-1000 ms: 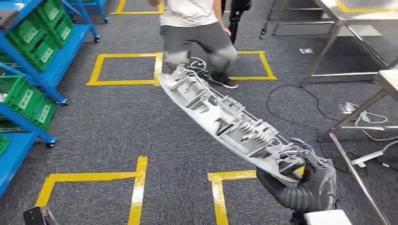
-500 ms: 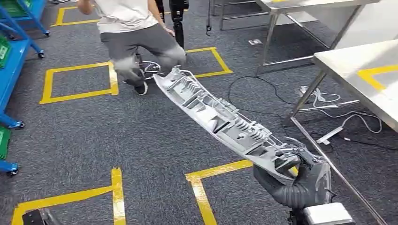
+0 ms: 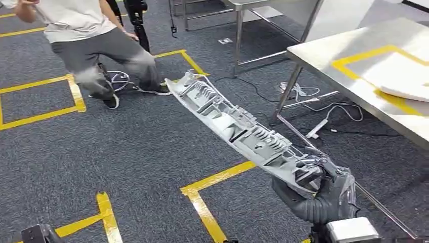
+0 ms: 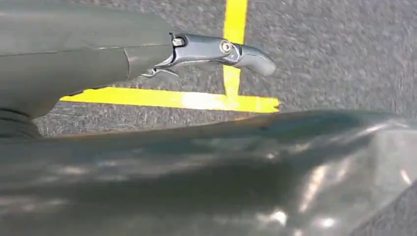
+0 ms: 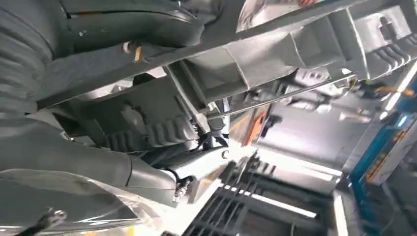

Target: Take the parts from the cabinet and place them on the table.

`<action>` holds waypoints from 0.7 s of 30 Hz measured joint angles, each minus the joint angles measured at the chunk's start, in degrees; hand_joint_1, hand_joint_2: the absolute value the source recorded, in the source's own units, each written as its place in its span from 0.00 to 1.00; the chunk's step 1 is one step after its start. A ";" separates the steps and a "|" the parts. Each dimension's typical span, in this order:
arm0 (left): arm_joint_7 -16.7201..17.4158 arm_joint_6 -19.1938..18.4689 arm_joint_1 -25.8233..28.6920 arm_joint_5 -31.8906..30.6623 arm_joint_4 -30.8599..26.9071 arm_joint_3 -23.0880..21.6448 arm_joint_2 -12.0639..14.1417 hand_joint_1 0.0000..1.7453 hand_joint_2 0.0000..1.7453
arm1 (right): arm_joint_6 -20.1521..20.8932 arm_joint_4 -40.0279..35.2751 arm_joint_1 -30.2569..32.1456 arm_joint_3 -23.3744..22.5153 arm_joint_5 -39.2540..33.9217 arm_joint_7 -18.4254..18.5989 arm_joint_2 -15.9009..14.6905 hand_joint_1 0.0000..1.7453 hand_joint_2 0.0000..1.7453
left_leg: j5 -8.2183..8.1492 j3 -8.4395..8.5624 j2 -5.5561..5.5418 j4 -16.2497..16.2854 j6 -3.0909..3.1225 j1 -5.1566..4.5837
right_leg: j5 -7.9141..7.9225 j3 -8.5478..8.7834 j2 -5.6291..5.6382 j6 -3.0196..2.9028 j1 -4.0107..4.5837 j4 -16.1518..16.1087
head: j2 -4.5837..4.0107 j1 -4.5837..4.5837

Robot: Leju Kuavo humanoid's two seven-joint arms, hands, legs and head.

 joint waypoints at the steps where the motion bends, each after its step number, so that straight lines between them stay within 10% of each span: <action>1: -0.02 0.00 -0.05 0.13 0.00 0.00 0.00 0.00 0.00 | 0.00 0.00 -0.06 0.00 0.00 -0.02 0.00 1.00 1.00 | -0.28 0.27 0.50 0.18 -0.41 -0.04 | 1.17 2.85 -2.71 0.14 0.01 -5.02 | 0.00 0.04; 2: -0.04 0.07 -0.06 0.22 0.00 0.00 0.09 0.00 0.00 | 0.07 0.04 -0.33 0.02 -0.04 -0.09 0.02 1.00 1.00 | -0.68 0.26 0.98 0.35 -0.91 -0.58 | 0.12 4.01 -4.18 -0.42 0.74 -5.97 | 0.00 0.13; 6: -0.11 0.09 -0.27 0.33 0.00 0.00 0.00 0.00 0.00 | 0.50 0.09 -0.11 -0.04 -0.68 -0.18 0.09 1.00 1.00 | -1.04 0.93 3.17 0.38 -1.85 -0.24 | 0.35 3.53 -1.13 -2.47 0.94 -6.00 | 0.00 -0.24; 8: -0.15 0.20 -0.46 0.37 0.00 0.00 0.02 0.00 0.00 | 0.74 0.09 -0.27 -0.09 -0.94 -0.20 0.20 1.00 1.00 | -3.57 -0.19 -2.05 3.51 -2.22 0.19 | 0.48 3.71 0.07 -3.26 0.63 -6.16 | 0.00 -0.52; 11: 0.09 0.81 -0.02 0.33 0.00 -0.02 -0.02 0.00 0.00 | 1.05 0.09 -0.35 -0.09 -1.51 -0.20 0.50 1.00 1.00 | -9.08 -6.75 -3.72 16.97 -1.97 0.03 | 0.48 3.72 2.58 -3.70 0.96 -6.14 | 0.00 -0.66; 13: 0.09 1.11 0.11 0.31 0.00 0.00 0.04 0.00 0.00 | 1.22 0.18 -0.31 -0.13 -1.84 -0.18 0.50 1.00 1.00 | -7.29 -7.93 -3.84 17.76 -1.45 -0.15 | 0.50 3.92 4.58 -3.75 1.21 -6.11 | 0.00 -0.63; 15: 0.02 1.11 0.01 0.31 0.00 -0.02 0.09 0.00 0.00 | 1.38 0.24 -0.30 -0.13 -2.01 -0.18 0.52 1.00 1.00 | -1.84 -5.29 -4.74 10.43 -0.76 -0.33 | 0.50 4.16 6.36 -3.74 1.26 -6.08 | 0.00 -0.63; 17: -0.22 1.09 0.08 0.26 0.00 -0.04 0.15 0.00 0.00 | 1.49 0.24 -0.42 -0.17 -2.27 -0.20 0.70 1.00 1.00 | 0.91 -2.52 -9.82 3.27 -0.28 -0.20 | 0.50 4.01 7.73 -3.54 1.40 -5.94 | 0.00 -0.57; 21: -0.46 1.11 -0.21 0.31 0.00 -0.20 0.11 0.00 0.00 | 1.64 0.24 -0.10 -0.31 -2.75 -0.24 0.79 1.00 1.00 | 0.70 -1.91 -7.92 1.30 -0.35 -0.29 | 1.14 2.90 10.59 -2.06 0.83 -6.12 | 0.00 -0.57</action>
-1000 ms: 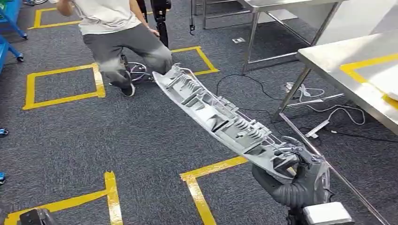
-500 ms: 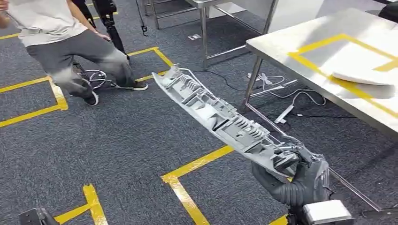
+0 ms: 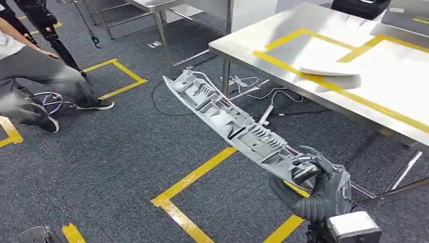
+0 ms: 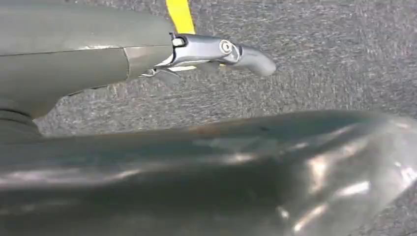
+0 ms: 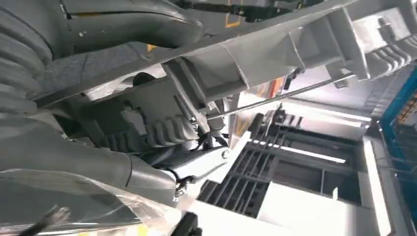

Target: Take the parts from the cabinet and place them on the table.

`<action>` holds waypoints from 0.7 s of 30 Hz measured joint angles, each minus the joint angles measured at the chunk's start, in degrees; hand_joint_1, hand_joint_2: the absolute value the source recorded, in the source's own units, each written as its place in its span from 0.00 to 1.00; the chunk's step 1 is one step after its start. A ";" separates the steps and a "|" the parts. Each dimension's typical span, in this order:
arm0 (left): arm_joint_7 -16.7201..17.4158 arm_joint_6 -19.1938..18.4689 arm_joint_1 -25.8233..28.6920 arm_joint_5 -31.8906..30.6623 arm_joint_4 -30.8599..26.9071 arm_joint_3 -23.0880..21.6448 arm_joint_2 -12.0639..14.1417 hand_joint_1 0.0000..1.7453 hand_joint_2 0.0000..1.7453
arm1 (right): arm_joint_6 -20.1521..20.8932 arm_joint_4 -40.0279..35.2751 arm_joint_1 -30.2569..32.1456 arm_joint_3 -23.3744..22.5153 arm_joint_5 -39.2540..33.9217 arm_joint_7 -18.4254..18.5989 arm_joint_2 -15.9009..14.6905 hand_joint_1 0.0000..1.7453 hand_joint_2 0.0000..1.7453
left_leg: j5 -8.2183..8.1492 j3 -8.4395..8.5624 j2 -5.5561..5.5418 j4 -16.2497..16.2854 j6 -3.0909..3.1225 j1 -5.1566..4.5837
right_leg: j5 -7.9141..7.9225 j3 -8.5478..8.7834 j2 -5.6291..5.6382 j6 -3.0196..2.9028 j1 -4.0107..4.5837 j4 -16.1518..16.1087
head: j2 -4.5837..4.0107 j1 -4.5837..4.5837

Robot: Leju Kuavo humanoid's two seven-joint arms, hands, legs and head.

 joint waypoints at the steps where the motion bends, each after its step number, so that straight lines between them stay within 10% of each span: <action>1: 0.02 -0.04 -0.12 -0.02 0.00 -0.07 -0.22 0.00 0.00 | -0.02 0.00 0.11 -0.11 0.00 0.00 0.00 1.00 1.00 | 0.36 0.14 0.87 -0.63 0.32 0.44 | -0.44 -0.69 -1.16 0.00 0.00 0.42 | 0.00 -0.02; 3: 0.02 -0.11 -0.11 -0.02 0.00 -0.13 -0.07 0.00 0.00 | -0.09 0.00 -0.26 -0.13 0.04 -0.11 0.00 1.00 1.00 | 0.48 0.24 2.32 -0.83 0.74 0.23 | -3.93 -3.31 -7.22 0.52 0.38 5.75 | 0.00 0.44; 5: 0.02 -0.13 0.15 -0.02 0.00 -0.15 -0.04 0.00 0.00 | -0.18 0.00 -0.31 -0.13 0.13 -0.24 0.02 1.00 1.00 | 0.40 0.19 3.57 -0.81 0.83 0.12 | -7.73 -7.34 -8.62 0.96 0.18 14.47 | 0.00 0.35; 7: 0.07 -0.17 0.11 -0.02 0.00 -0.17 -0.06 0.00 0.00 | -0.39 0.07 -0.25 -0.13 0.63 -0.26 0.02 1.00 1.00 | -0.04 0.20 4.38 -0.80 0.69 0.16 | -7.17 -8.14 -8.89 1.42 -0.19 16.47 | 0.00 0.41; 10: 0.07 -0.17 0.05 -0.09 0.00 -0.35 -0.09 0.00 0.00 | -0.96 0.09 -0.26 -0.17 1.22 -0.26 0.02 1.00 1.00 | -0.44 0.82 5.12 -0.80 0.17 0.23 | -1.00 -0.33 -9.78 1.37 -0.47 3.39 | 0.00 0.41; 17: 0.07 -0.15 -0.21 -0.11 -0.02 -0.74 -0.04 0.00 0.00 | -1.07 0.04 -0.19 -0.20 1.51 -0.26 0.30 1.00 1.00 | -1.99 1.14 4.79 1.25 -2.09 0.30 | -2.69 3.75 -9.79 -1.34 -0.10 -0.96 | 0.00 -0.02; 21: 0.07 -0.15 0.30 -0.17 0.00 -0.74 -0.07 0.00 0.00 | -1.09 0.07 -0.30 -0.20 1.60 -0.28 0.61 1.00 1.00 | -6.99 -8.35 4.27 17.39 -2.34 0.28 | -4.38 5.73 -9.09 -2.25 0.19 -0.95 | 0.00 -0.24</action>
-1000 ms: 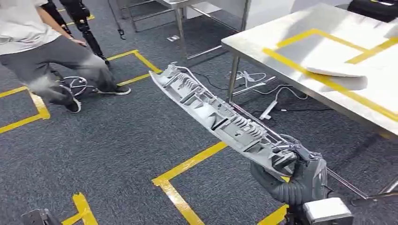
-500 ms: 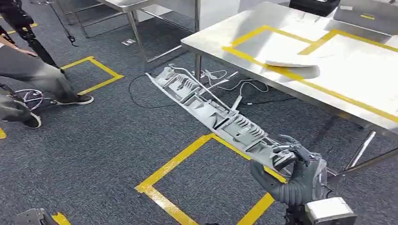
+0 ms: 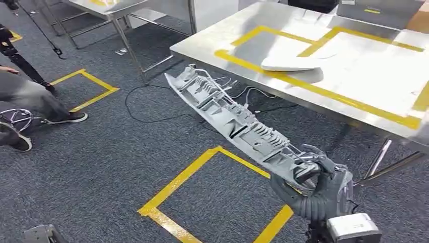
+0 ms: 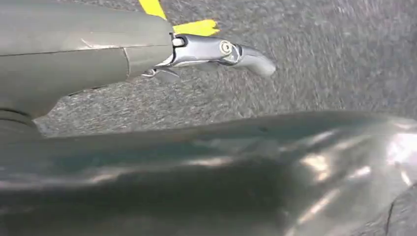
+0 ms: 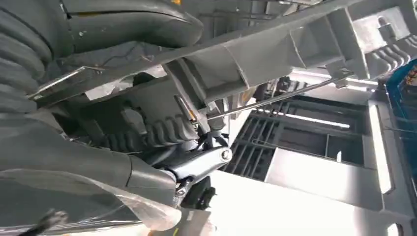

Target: Take the parts from the cabinet and place them on the table.

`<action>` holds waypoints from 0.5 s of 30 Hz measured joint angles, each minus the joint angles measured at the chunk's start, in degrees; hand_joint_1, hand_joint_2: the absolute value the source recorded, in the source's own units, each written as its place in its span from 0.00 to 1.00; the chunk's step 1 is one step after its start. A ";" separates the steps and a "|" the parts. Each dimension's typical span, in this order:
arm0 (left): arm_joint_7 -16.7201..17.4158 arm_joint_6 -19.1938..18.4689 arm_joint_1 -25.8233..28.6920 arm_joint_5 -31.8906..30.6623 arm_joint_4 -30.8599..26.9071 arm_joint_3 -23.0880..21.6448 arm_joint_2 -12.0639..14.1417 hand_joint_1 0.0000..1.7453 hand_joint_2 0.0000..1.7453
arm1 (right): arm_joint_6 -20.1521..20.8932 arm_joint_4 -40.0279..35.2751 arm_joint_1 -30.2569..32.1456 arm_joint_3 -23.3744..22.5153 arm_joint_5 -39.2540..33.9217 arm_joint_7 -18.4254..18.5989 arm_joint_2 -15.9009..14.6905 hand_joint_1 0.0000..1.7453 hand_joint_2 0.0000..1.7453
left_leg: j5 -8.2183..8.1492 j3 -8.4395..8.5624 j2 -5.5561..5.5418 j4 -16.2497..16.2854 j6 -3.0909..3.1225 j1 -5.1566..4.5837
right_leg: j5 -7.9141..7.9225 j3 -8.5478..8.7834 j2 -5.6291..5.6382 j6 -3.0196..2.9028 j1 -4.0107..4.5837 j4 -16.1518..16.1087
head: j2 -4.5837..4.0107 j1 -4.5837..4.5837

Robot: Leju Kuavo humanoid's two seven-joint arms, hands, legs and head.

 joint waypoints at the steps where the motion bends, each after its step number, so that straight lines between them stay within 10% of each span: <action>1: 0.00 0.02 0.10 0.02 0.00 0.02 0.09 0.00 0.00 | -0.02 0.00 0.05 -0.02 0.00 0.02 0.02 1.00 1.00 | 1.24 -1.11 -0.01 0.39 0.07 -0.01 | -0.56 0.75 0.38 0.04 0.05 0.00 | 0.00 0.02; 5: 0.00 0.09 0.23 0.00 0.00 0.02 0.31 0.00 0.00 | -0.04 0.02 0.06 -0.04 0.35 0.00 0.11 1.00 1.00 | 12.39 2.95 -0.38 -13.37 1.30 -0.50 | -3.42 3.66 1.20 0.68 -0.09 -0.24 | 0.00 0.04; 10: 0.04 0.22 -0.02 -0.07 0.00 -0.11 0.28 0.00 0.00 | -0.26 0.11 -0.02 -0.09 0.48 0.09 0.28 1.00 1.00 | 8.90 5.73 -0.63 -17.68 2.84 -0.96 | -3.31 5.28 1.19 2.31 -0.17 -1.00 | 0.02 -0.31; 13: -0.07 0.24 -0.02 0.09 0.00 -0.09 0.28 0.00 0.00 | -0.09 0.15 -0.21 -0.22 0.39 0.00 0.28 1.00 1.00 | 7.79 8.24 -0.79 -19.08 3.41 -0.64 | -3.59 -1.65 0.56 2.47 -0.26 9.11 | 0.02 0.09; 15: -0.11 0.37 0.02 0.11 0.00 -0.09 0.20 0.00 0.00 | 0.07 0.20 -0.09 -0.35 0.31 0.02 0.28 1.00 1.00 | 6.37 9.66 -0.80 -19.08 3.34 -0.64 | -6.90 -7.95 0.54 2.83 -0.30 15.42 | 0.02 0.13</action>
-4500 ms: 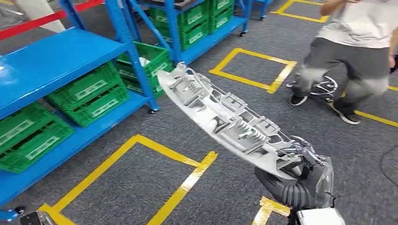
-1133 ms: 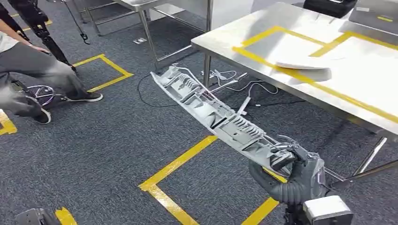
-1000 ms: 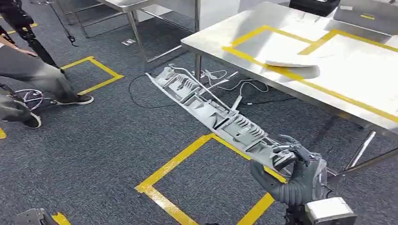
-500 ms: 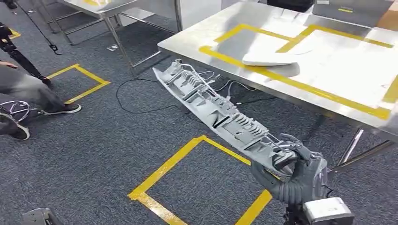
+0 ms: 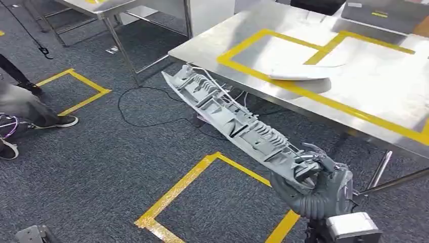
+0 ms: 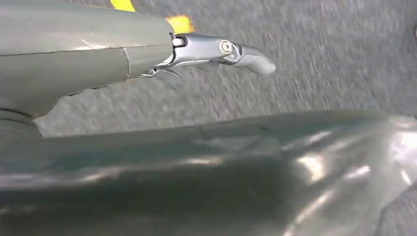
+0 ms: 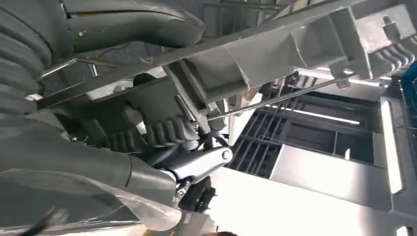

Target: Take the parts from the cabinet and place them on the table.

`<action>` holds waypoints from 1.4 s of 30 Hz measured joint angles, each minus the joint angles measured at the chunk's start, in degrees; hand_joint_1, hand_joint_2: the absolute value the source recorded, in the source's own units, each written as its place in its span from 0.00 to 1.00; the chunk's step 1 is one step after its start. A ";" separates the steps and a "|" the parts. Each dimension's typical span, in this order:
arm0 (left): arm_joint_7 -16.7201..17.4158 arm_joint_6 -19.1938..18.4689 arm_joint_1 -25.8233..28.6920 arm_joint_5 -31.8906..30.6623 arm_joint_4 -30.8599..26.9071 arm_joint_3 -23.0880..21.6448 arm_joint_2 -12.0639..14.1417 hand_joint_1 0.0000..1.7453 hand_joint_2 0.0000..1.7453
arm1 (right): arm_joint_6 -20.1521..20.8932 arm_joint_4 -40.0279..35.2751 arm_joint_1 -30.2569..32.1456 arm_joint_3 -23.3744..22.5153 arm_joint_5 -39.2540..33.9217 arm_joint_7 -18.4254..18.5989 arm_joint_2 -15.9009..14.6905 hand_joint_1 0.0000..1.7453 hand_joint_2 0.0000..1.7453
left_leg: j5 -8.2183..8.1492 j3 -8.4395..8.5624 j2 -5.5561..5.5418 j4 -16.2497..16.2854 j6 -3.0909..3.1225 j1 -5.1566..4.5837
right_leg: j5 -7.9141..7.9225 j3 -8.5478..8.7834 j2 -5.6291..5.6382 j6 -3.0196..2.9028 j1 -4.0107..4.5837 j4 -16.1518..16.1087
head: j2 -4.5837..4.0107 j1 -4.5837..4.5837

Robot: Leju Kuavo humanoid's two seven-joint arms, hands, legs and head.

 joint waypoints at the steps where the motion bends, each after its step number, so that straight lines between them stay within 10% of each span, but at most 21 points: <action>1: -0.11 0.04 0.03 0.00 0.00 0.00 -0.04 0.00 0.00 | -0.02 0.06 0.18 -0.11 -0.06 0.13 0.00 1.00 1.00 | -0.80 1.00 -0.02 0.00 -0.04 0.03 | -1.11 -2.00 -0.02 0.26 -0.05 0.63 | 0.00 0.04; 3: -0.37 0.15 0.11 0.04 0.00 0.00 -0.04 0.00 0.00 | -0.02 0.11 0.43 -0.37 -0.11 0.22 -0.02 1.00 1.00 | -2.84 3.91 -0.13 0.00 -0.35 0.15 | 0.72 -3.24 -0.16 0.70 -0.28 -3.42 | 0.00 0.04; 6: -0.50 0.24 0.04 0.04 0.00 0.00 0.09 0.00 0.00 | -0.02 0.26 0.73 -0.48 -0.18 0.13 -0.02 1.00 1.00 | -6.10 7.96 0.04 0.50 -1.23 0.21 | 14.36 -4.11 -1.44 0.79 -0.42 -11.35 | -0.02 0.09; 11: -0.44 0.17 -0.43 -0.02 0.02 -0.22 -0.13 0.00 0.00 | 0.00 0.37 0.81 -0.79 -0.70 0.26 -0.02 1.00 1.00 | -6.06 6.95 0.22 2.33 -2.67 0.61 | 11.93 -1.37 -1.31 -1.99 0.25 -12.19 | 0.00 -0.65; 13: -0.44 0.15 -0.46 -0.11 0.04 -0.44 -0.42 0.00 0.00 | 0.02 0.37 0.57 -0.83 -0.72 0.17 -0.02 1.00 1.00 | -4.97 0.79 0.20 12.16 -3.06 0.66 | 11.12 -0.32 -1.21 -2.66 0.32 -12.62 | -0.02 -0.83; 16: -0.41 0.20 0.03 -0.11 0.04 -0.44 -0.35 0.00 0.00 | 0.02 0.37 0.47 -0.94 -0.66 0.17 -0.02 1.00 1.00 | -11.39 -7.17 0.18 19.26 -3.17 0.59 | 9.50 1.59 -0.51 -3.04 0.53 -12.61 | -0.02 -0.87; 18: -0.24 0.37 0.01 -0.18 0.04 -0.46 -0.24 0.00 0.00 | 0.02 0.39 0.44 -0.94 -0.37 0.17 -0.02 1.00 1.00 | -9.45 -8.14 0.18 15.92 -2.75 0.43 | 8.30 3.41 -0.19 -3.03 0.57 -12.62 | -0.02 -0.87; 21: 0.17 0.61 0.09 -0.50 0.04 -0.68 -0.06 0.00 0.00 | 0.07 0.48 0.13 -0.94 0.28 0.11 -0.02 1.00 1.00 | 3.37 -7.05 0.25 4.26 -1.53 -0.42 | 6.72 4.98 0.07 -2.62 0.56 -12.62 | -0.02 -1.05; 22: 0.39 0.68 0.01 -0.57 0.04 -0.72 0.18 0.00 0.00 | 0.15 0.68 0.07 -0.94 0.28 0.11 -0.02 1.00 1.00 | 0.94 -7.10 0.14 4.41 -1.23 -0.62 | 6.44 5.43 0.43 -2.28 0.62 -12.43 | -0.02 -1.20; 27: 0.39 0.74 -0.25 -0.74 0.04 -0.81 0.00 0.00 0.00 | 0.26 0.77 -0.53 -1.09 0.28 0.28 -0.02 1.00 1.00 | 2.84 -5.61 -0.29 2.56 -0.60 -0.08 | 4.28 4.99 -0.06 -0.63 0.66 -11.75 | -0.02 -1.14; 31: 0.39 0.70 -0.42 -0.83 0.04 -0.90 -0.20 0.00 0.00 | 0.46 1.18 -0.96 -1.09 0.24 0.33 -0.02 1.00 1.00 | 2.41 -5.18 -0.24 2.41 -0.16 0.06 | -1.32 -3.08 -0.07 0.27 0.25 3.05 | -0.02 -0.89; 33: 0.39 0.70 -0.36 -0.81 0.04 -0.92 -0.28 0.00 0.00 | 0.48 1.55 -0.90 -1.14 0.24 0.44 -0.02 1.00 1.00 | 2.09 -4.83 -0.29 2.43 -0.34 0.27 | 2.00 -3.26 -0.17 0.72 -0.06 1.02 | -0.02 -0.85; 35: 0.39 0.70 -0.39 -0.81 0.04 -0.94 -0.35 0.00 0.00 | 0.52 1.62 -0.98 -1.16 0.24 0.46 -0.02 1.00 1.00 | 1.70 -4.28 -0.43 2.53 -0.87 0.62 | 7.59 0.67 -0.37 1.13 -0.43 -8.23 | -0.02 -0.81; 37: 0.41 0.70 -0.41 -0.81 0.04 -1.11 -0.26 0.00 0.00 | 0.59 1.77 -1.17 -1.11 0.24 0.39 -0.02 1.00 1.00 | 1.31 -4.35 -0.58 3.09 -1.61 0.26 | 8.09 3.60 -0.32 1.13 -0.25 -13.16 | -0.02 -0.63; 42: 0.42 0.72 -0.41 -0.92 0.04 -1.33 -0.33 0.00 0.00 | 0.59 1.95 -0.96 -1.25 0.24 0.50 -0.02 1.00 1.00 | 0.54 -4.48 -0.41 3.60 -2.97 0.55 | 8.47 3.80 -0.23 -1.21 -0.35 -13.63 | -0.02 -1.05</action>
